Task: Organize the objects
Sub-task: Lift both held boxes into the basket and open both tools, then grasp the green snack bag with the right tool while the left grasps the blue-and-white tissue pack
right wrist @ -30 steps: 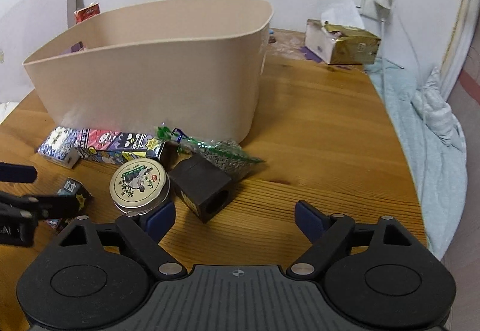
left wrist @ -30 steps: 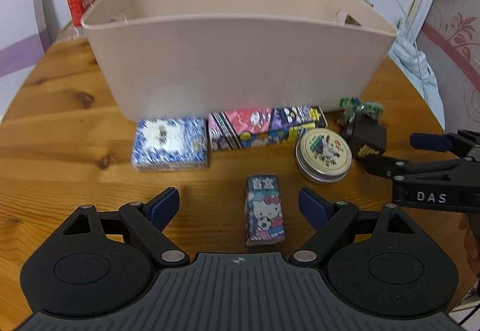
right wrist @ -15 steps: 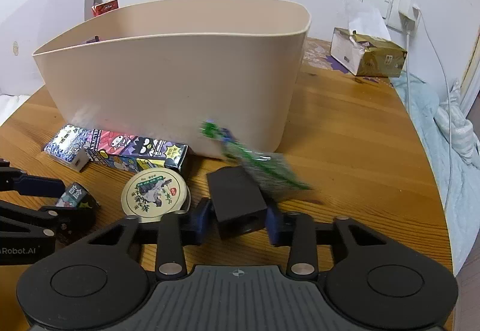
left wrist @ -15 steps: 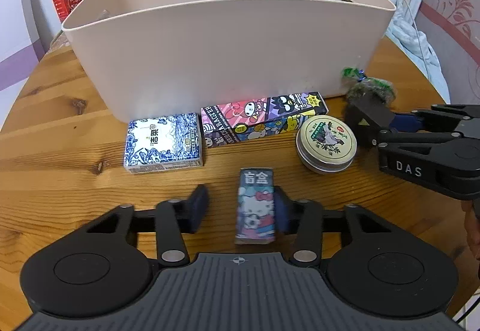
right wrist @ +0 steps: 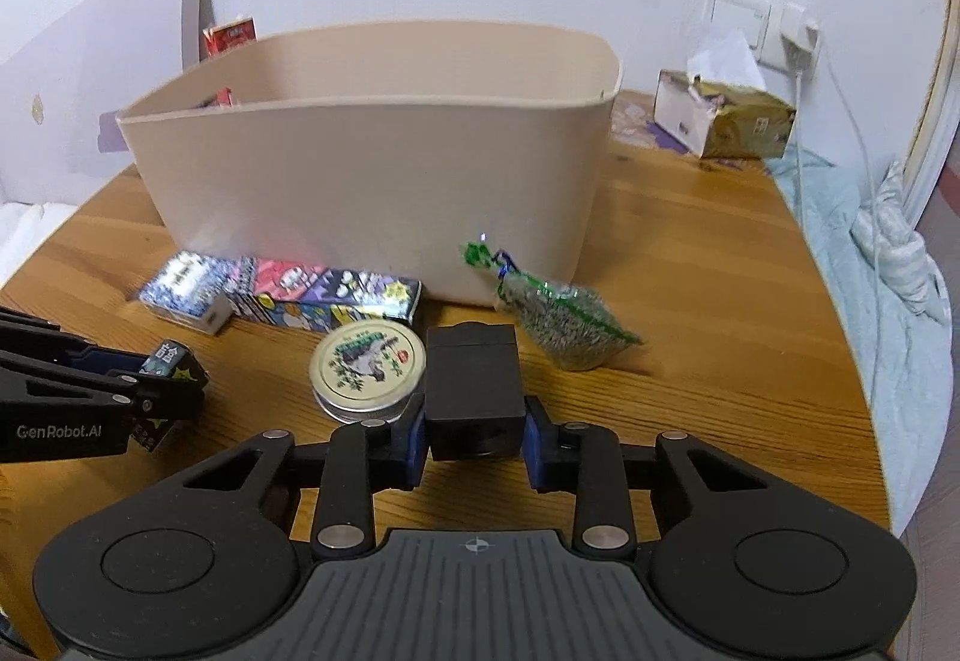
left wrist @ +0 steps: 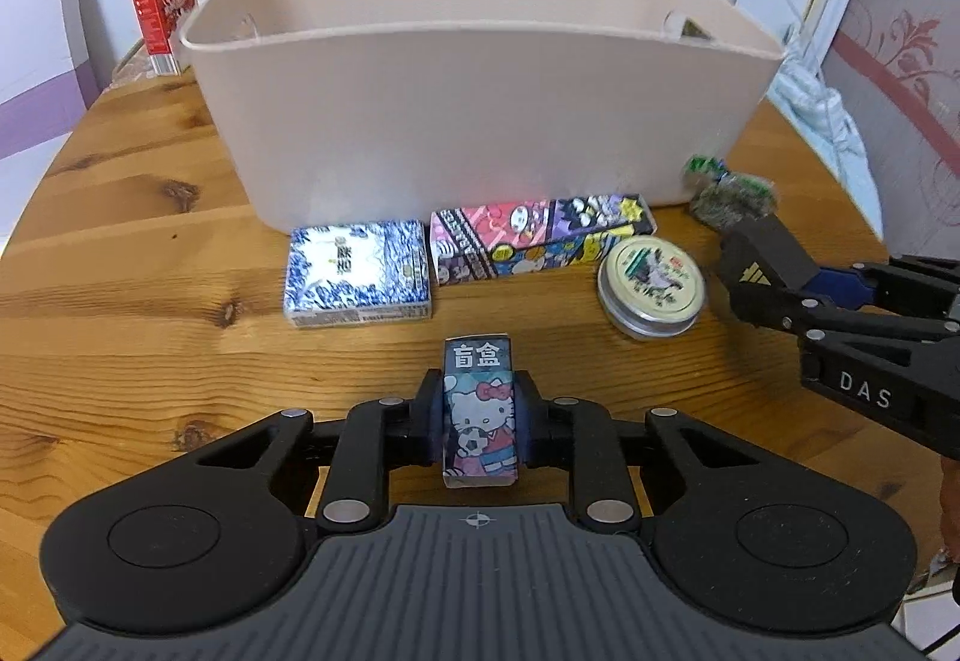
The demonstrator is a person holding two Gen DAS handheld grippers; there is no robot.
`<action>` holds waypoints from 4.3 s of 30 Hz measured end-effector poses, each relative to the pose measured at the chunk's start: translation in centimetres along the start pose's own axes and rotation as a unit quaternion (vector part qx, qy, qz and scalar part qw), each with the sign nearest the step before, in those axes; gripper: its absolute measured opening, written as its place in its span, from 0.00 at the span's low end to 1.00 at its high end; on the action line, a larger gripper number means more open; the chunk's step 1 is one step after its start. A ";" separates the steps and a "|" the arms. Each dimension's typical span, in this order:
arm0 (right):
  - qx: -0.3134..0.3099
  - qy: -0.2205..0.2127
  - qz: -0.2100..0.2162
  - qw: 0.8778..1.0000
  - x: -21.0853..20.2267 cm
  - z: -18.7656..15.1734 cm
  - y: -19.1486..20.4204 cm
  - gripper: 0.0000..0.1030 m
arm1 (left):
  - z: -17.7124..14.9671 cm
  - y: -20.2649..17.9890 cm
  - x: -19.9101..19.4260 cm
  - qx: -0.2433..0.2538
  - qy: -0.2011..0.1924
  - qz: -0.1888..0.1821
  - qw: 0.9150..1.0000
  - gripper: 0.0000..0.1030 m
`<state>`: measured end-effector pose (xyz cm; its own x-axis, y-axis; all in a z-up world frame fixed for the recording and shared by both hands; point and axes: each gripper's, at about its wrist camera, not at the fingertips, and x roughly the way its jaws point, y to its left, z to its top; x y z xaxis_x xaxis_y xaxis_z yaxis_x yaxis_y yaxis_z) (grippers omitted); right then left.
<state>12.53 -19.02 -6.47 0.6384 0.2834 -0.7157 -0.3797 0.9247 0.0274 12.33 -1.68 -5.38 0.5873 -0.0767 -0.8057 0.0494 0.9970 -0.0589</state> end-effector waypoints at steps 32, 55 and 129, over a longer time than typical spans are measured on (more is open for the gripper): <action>0.018 -0.143 -0.033 0.989 -5.7 9.5 -0.9 0.29 | 11.3 3.7 -4.4 -0.009 -0.128 0.036 0.991 0.22; -0.014 -0.039 -0.037 0.998 4.8 12.1 0.4 0.29 | 14.8 3.2 7.4 0.003 0.002 0.056 0.998 0.24; 0.025 0.017 -0.052 0.998 4.9 2.6 -2.1 0.36 | 3.3 5.5 4.5 0.022 0.006 0.031 0.999 0.64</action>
<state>18.20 -18.86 -8.21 0.6494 0.1768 -0.7396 -0.2779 0.9605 -0.0144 17.94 3.45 -7.37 0.5800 -0.0144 -0.8145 0.0482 0.9987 0.0167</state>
